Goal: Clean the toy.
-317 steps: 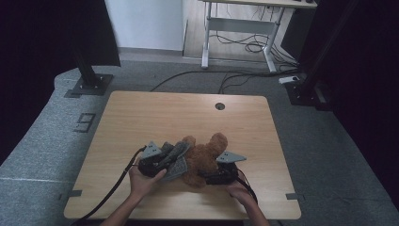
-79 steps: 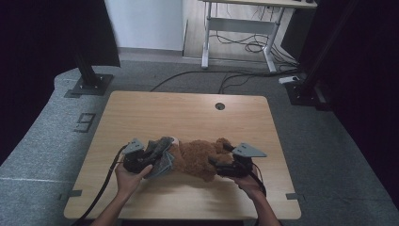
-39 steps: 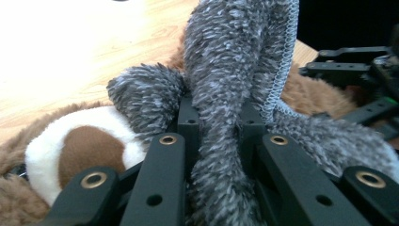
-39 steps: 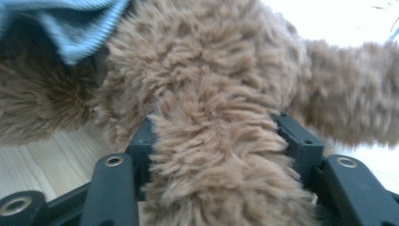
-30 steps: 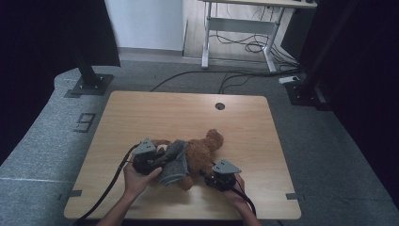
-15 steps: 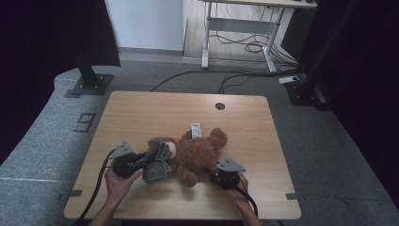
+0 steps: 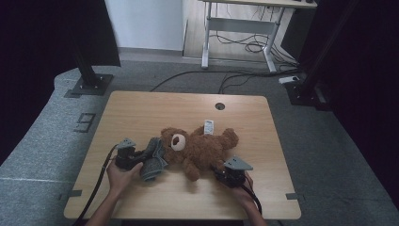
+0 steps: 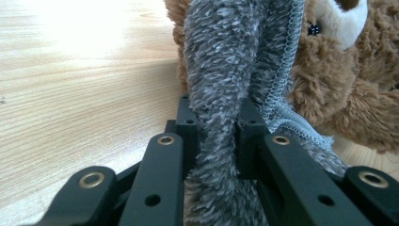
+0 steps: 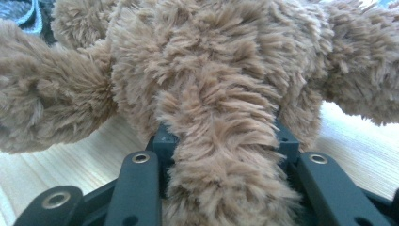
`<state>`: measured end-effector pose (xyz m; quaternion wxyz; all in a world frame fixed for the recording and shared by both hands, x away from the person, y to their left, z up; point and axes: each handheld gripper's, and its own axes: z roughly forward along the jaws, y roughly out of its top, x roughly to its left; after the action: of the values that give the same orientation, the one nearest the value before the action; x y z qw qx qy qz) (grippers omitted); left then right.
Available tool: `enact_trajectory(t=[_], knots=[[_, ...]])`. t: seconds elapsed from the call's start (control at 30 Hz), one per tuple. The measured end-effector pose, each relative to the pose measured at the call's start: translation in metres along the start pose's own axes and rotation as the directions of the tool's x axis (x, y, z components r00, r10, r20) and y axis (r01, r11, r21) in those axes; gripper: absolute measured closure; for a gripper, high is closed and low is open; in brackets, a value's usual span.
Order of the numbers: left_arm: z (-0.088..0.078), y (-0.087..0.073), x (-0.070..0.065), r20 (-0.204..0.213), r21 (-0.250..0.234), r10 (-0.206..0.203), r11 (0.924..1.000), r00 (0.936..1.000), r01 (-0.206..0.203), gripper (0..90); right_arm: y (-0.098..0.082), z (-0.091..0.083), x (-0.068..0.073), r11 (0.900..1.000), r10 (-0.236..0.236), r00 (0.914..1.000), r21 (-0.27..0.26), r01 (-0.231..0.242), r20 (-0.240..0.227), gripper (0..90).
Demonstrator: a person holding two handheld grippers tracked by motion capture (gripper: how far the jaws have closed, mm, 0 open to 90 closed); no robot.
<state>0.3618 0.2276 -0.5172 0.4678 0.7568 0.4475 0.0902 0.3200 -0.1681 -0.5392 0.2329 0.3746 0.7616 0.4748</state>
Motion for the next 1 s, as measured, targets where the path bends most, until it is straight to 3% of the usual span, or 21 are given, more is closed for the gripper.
enact_trajectory(t=[0.2, 0.33, 0.43, 0.63, 0.73, 0.9, 0.93, 1.0], knots=[[-0.007, 0.002, 0.001, -0.007, 0.0, 0.013, 0.9999, 0.9999, -0.013, 76.0, 0.0, 0.0, -0.002, 1.0, 0.0, 1.0, -0.004, 0.0, 0.001, 57.0], [-0.027, 0.003, 0.004, -0.058, -0.005, 0.03, 0.9995, 0.9978, -0.03, 75.4, -0.002, -0.001, -0.002, 1.0, 0.001, 1.0, -0.007, -0.001, -0.002, 56.4], [-0.04, 0.001, 0.007, -0.112, 0.03, 0.059, 0.998, 0.992, -0.056, 74.0, -0.001, -0.001, -0.003, 1.0, 0.001, 1.0, -0.007, -0.001, -0.004, 56.1], [-0.054, -0.013, 0.014, -0.155, 0.09, 0.07, 0.9943, 0.9854, -0.057, 71.6, -0.001, -0.001, -0.003, 1.0, -0.001, 0.9999, -0.005, 0.001, -0.011, 55.6], [-0.062, -0.02, 0.017, -0.185, 0.112, 0.084, 0.9916, 0.979, -0.064, 69.4, -0.002, -0.001, -0.004, 1.0, 0.002, 0.9999, -0.005, -0.002, -0.013, 55.3], [-0.066, -0.03, 0.028, -0.187, 0.181, 0.071, 0.9828, 0.9798, -0.037, 60.3, -0.002, -0.001, -0.004, 1.0, 0.002, 0.9998, -0.008, -0.002, -0.018, 54.8], [-0.064, -0.031, 0.03, -0.179, 0.206, 0.077, 0.9779, 0.9808, -0.039, 57.5, -0.002, -0.001, -0.004, 1.0, 0.002, 0.9998, -0.008, -0.002, -0.019, 54.8], [-0.061, -0.032, 0.031, -0.175, 0.212, 0.087, 0.9761, 0.9808, -0.049, 52.4, -0.001, 0.0, -0.005, 1.0, 0.005, 0.9998, -0.01, -0.005, -0.019, 54.5]])
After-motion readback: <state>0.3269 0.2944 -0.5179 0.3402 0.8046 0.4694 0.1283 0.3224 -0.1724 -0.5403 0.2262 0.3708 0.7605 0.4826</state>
